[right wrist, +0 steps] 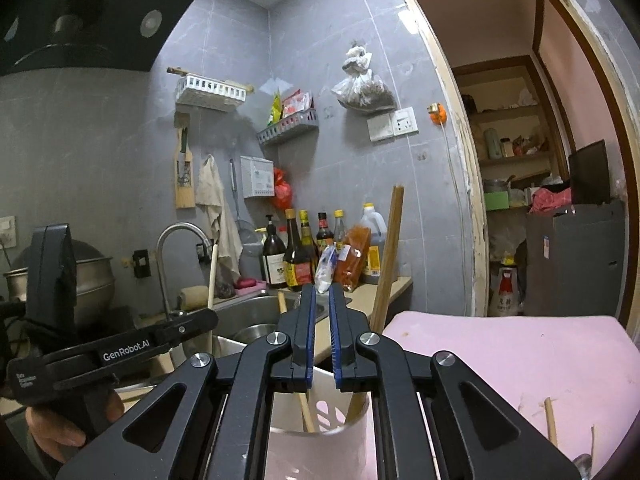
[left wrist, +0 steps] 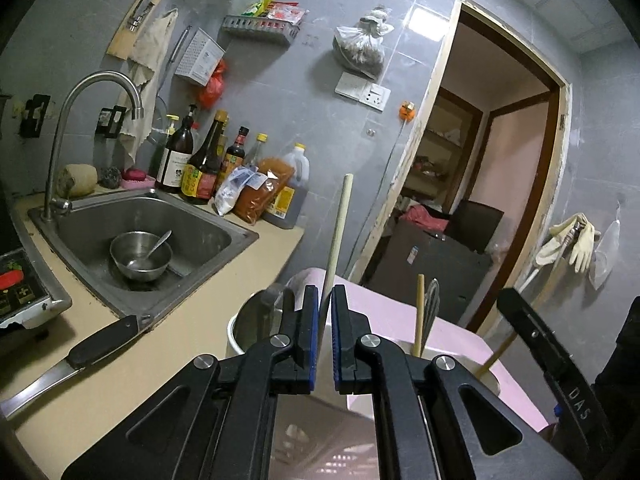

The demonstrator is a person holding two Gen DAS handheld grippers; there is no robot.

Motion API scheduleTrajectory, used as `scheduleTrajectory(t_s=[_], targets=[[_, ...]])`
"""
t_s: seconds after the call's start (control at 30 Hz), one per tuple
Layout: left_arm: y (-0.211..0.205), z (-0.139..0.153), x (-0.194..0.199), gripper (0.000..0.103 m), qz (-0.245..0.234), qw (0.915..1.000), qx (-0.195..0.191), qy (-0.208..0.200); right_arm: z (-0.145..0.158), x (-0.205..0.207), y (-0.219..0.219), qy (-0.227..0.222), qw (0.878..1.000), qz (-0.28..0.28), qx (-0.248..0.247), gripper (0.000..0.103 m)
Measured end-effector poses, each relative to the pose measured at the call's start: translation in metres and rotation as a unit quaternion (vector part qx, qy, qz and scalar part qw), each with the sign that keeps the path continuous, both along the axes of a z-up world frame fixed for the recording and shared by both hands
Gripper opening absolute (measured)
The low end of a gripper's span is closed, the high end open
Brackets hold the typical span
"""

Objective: Organize utensils
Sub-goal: 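Lower the chopsticks into the holder and open both tools, then move both open tools back over the remaining chopstick and spoon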

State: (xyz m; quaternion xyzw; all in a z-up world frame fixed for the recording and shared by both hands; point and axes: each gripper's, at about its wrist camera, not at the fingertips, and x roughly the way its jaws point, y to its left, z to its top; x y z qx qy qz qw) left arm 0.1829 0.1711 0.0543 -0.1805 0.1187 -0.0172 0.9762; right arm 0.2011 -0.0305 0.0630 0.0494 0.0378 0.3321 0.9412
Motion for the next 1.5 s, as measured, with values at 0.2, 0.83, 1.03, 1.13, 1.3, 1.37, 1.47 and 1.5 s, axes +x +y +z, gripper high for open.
scheduleTrajectory(t_s=[0.2, 0.83, 1.03, 1.13, 1.3, 1.37, 1.47, 1.5], targets=[[-0.007, 0.009, -0.009, 0.022, -0.021, 0.9997, -0.008, -0.009, 0.011, -0.011, -0.015, -0.005, 1.0, -0.003, 0.02, 0.027], [-0.088, 0.064, -0.044, 0.095, -0.044, 0.9931, 0.073, -0.08, 0.059, -0.044, -0.119, -0.048, 0.996, -0.063, 0.037, 0.097], [-0.128, 0.06, -0.049, 0.099, -0.063, 0.9874, 0.114, -0.089, 0.058, -0.052, -0.156, -0.047, 0.995, -0.09, 0.014, 0.103], [-0.146, 0.054, -0.047, 0.099, -0.077, 0.9854, 0.126, -0.085, 0.055, -0.056, -0.173, -0.045, 0.993, -0.107, 0.002, 0.103], [-0.171, 0.042, -0.042, 0.099, -0.097, 0.9828, 0.141, -0.07, 0.045, -0.061, -0.199, -0.034, 0.99, -0.134, -0.011, 0.103], [-0.182, 0.035, -0.037, 0.099, -0.108, 0.9819, 0.145, -0.056, 0.039, -0.06, -0.208, -0.024, 0.988, -0.147, -0.026, 0.103], [-0.199, 0.022, -0.029, 0.099, -0.122, 0.98, 0.155, -0.026, 0.031, -0.058, -0.218, -0.009, 0.986, -0.16, -0.047, 0.103], [-0.205, 0.018, -0.027, 0.099, -0.127, 0.9792, 0.157, -0.016, 0.026, -0.057, -0.223, 0.001, 0.985, -0.165, -0.056, 0.103]])
